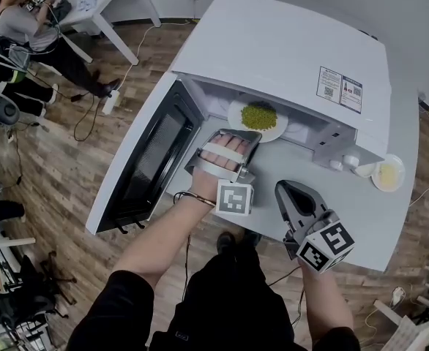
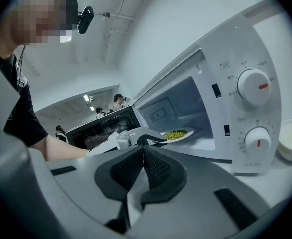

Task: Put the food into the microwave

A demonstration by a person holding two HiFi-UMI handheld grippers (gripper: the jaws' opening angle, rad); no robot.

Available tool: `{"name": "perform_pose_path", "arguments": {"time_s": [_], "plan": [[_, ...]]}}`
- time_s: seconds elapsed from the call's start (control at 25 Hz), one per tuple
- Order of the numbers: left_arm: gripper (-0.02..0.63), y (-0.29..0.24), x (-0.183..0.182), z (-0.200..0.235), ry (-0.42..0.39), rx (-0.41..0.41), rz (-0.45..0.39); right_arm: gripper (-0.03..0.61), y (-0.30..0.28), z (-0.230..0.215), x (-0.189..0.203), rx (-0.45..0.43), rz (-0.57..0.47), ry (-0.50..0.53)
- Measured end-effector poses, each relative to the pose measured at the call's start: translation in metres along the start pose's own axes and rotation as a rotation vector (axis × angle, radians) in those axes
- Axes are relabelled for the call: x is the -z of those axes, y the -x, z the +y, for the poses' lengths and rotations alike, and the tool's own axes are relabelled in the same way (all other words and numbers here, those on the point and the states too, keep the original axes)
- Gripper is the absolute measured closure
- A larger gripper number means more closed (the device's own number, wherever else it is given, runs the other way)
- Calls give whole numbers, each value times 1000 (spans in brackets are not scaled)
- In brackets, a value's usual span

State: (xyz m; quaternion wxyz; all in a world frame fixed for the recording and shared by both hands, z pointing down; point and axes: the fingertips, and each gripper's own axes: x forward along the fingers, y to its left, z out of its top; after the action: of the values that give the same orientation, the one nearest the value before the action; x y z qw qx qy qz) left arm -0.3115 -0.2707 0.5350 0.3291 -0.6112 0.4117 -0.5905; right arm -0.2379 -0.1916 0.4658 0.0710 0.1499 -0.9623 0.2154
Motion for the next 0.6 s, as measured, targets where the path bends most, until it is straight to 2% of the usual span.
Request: {"name": "perform_pose_path", "arguments": {"time_s": [0.2,0.28,0.36,0.4,0.48,0.6], "plan": [[596,-14,2,1,-33,15,12,565,1,-7,7,10,15,-18],[595,-20,-1,-9,-1,90,2,565,3,-8,8,14,20,-24],[595,-24,-5,-23,68,192,-18,565,5,-8,11,20,27,-33],[592,-25,-6,-25,91,211,-20,565,6,-8,13,22,31,-38],[589,-26,-4,-22,107,204,-10,565,7,-9,15,25,37,-46],[575,-20,-1,-23,90,186,2,564,7,-10,15,27,35,-54]]}}
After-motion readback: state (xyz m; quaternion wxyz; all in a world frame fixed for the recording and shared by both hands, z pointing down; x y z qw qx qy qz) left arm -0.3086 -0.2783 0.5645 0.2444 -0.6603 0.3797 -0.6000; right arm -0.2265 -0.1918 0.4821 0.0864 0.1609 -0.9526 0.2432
